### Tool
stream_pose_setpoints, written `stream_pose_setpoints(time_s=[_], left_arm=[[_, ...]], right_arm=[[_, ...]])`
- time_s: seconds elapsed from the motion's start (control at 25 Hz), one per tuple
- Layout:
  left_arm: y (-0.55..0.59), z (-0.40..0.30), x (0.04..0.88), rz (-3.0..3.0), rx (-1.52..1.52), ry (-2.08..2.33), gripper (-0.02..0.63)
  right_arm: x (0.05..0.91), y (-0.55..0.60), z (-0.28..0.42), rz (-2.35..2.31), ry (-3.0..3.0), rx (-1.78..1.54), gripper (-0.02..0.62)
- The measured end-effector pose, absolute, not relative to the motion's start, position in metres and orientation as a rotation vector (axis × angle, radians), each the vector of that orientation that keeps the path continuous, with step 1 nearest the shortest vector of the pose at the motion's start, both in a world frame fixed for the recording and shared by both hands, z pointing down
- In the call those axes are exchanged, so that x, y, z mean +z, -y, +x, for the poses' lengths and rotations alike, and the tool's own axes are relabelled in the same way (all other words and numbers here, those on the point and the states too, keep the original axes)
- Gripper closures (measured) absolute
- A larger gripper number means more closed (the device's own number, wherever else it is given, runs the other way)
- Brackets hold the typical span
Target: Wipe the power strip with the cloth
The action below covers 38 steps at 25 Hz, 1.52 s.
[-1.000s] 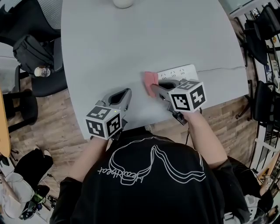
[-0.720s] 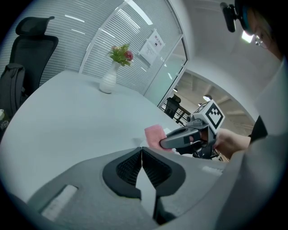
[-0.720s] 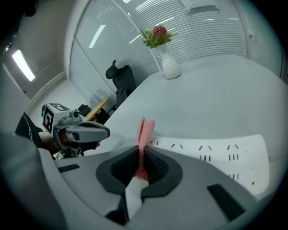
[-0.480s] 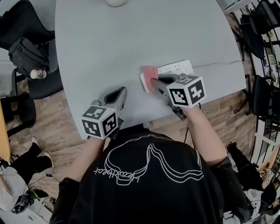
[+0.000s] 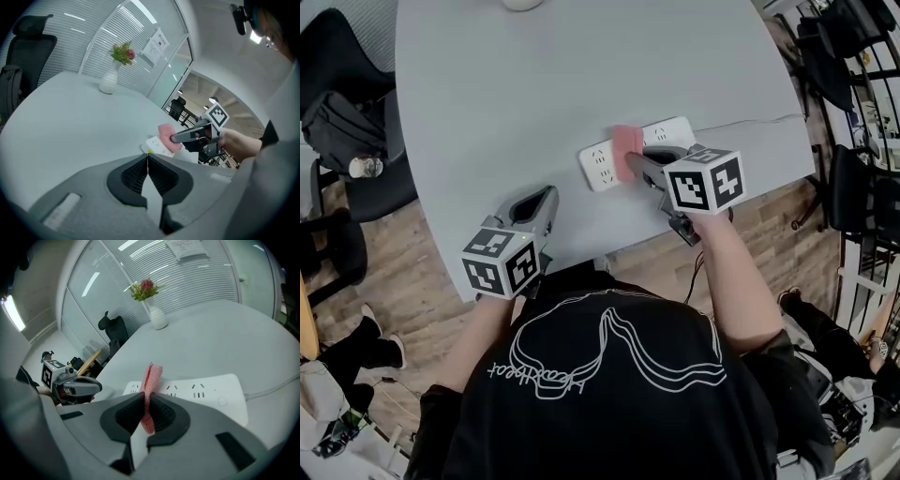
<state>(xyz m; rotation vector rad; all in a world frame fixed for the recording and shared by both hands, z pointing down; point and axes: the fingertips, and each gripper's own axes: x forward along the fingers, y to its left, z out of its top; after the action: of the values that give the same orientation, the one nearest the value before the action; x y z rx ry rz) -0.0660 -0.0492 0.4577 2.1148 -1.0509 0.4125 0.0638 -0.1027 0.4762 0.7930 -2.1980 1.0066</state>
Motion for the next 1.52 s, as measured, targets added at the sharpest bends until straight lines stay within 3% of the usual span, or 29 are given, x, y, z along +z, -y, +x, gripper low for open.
stream_pose_setpoints(time_s=[1.52], left_arm=[[0.058,-0.055,0.456,2.147,0.455,1.029,0.591]], right_arm=[[0.484,0.132,0.212,1.234,2.007,1.010,0.558]])
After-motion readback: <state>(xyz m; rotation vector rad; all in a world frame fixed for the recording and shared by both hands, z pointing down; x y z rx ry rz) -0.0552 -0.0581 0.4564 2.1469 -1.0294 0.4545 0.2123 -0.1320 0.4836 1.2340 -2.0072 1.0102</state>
